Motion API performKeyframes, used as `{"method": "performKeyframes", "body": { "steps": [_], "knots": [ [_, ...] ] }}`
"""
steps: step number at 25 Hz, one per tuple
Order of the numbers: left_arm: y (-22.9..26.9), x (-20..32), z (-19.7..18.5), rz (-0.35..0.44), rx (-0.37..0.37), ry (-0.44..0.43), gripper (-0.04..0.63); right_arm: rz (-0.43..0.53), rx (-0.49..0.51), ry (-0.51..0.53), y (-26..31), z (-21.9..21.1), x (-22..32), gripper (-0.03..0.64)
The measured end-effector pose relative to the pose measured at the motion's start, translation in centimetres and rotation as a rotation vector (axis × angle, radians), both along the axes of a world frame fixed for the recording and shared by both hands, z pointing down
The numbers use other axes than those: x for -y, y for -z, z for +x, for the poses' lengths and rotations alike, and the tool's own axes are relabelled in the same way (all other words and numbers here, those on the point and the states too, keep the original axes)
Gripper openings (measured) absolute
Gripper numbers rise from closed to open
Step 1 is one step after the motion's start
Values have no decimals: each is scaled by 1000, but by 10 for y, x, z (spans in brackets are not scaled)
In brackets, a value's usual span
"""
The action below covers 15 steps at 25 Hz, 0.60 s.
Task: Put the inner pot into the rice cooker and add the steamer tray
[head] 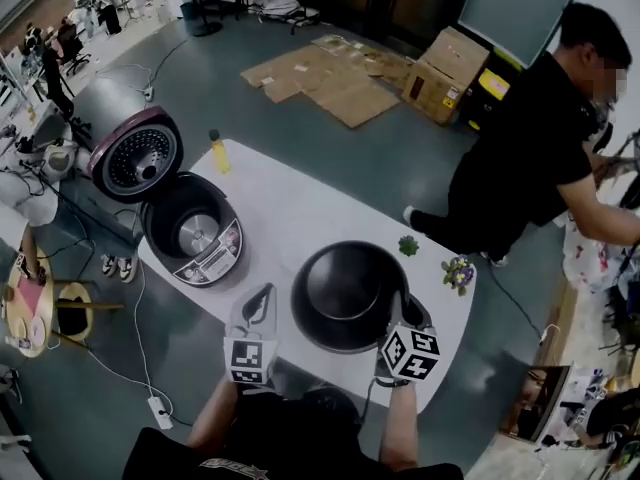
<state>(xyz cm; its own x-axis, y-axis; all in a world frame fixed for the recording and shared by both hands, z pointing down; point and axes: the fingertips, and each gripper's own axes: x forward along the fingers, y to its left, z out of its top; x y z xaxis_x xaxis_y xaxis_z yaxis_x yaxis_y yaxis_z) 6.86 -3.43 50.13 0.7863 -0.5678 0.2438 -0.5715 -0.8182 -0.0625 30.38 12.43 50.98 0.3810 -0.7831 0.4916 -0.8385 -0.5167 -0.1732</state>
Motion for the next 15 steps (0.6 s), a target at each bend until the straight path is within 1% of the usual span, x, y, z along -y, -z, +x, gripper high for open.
{"method": "performKeyframes", "body": {
  "steps": [7, 11, 15],
  "knots": [
    [18, 58, -70, 29, -23, 130, 11, 64, 3, 109, 26, -50, 83, 20],
    [22, 90, -117, 45, -28, 211, 11, 101, -2, 178, 40, -82, 132, 21],
    [21, 120, -155, 55, -33, 288, 11, 144, -12, 243, 53, -106, 177, 23]
  ]
}}
